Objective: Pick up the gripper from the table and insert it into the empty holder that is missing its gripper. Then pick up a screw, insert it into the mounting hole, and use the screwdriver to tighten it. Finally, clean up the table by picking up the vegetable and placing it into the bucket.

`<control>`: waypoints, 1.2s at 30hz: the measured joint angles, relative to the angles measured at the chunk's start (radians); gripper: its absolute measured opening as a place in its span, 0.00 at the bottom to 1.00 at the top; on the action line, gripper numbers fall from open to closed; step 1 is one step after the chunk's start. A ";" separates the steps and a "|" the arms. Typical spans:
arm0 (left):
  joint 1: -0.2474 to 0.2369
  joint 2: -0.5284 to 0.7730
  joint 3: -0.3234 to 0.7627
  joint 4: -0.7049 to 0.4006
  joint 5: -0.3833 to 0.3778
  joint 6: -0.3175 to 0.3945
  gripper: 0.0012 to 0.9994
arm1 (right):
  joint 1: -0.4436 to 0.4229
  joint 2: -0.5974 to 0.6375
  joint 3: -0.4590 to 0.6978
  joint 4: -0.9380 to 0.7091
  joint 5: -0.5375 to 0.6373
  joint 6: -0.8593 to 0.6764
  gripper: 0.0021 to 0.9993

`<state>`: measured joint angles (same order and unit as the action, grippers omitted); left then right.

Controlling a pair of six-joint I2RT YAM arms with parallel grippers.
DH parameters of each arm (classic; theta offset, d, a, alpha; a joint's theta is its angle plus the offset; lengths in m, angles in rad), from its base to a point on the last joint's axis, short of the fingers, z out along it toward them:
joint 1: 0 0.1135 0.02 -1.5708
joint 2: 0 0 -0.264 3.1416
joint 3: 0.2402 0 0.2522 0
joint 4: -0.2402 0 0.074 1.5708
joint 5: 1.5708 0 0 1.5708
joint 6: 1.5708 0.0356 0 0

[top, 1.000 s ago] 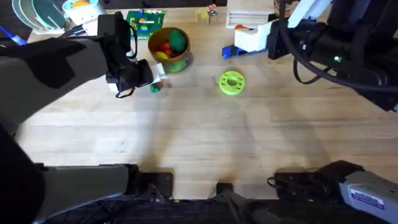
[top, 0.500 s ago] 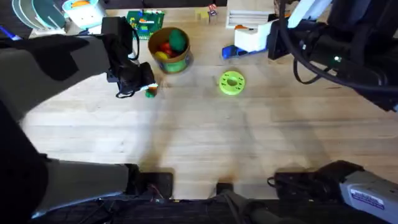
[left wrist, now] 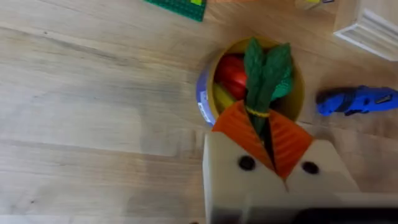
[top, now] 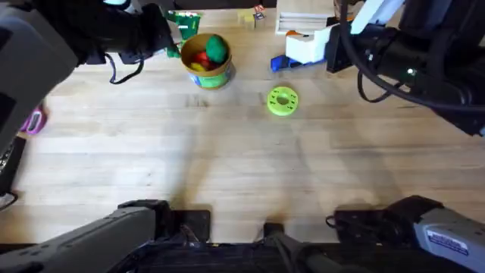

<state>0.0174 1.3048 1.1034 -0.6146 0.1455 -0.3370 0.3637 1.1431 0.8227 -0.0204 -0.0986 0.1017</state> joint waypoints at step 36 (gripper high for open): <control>-0.030 -0.173 -0.002 -0.305 0.203 0.139 1.00 | 0.000 -0.121 0.189 -0.696 -0.019 0.015 0.99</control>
<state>-0.0129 1.1314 1.1019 -0.9200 0.3485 -0.1977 0.3634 1.0218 1.0120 -0.7166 -0.1181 0.1165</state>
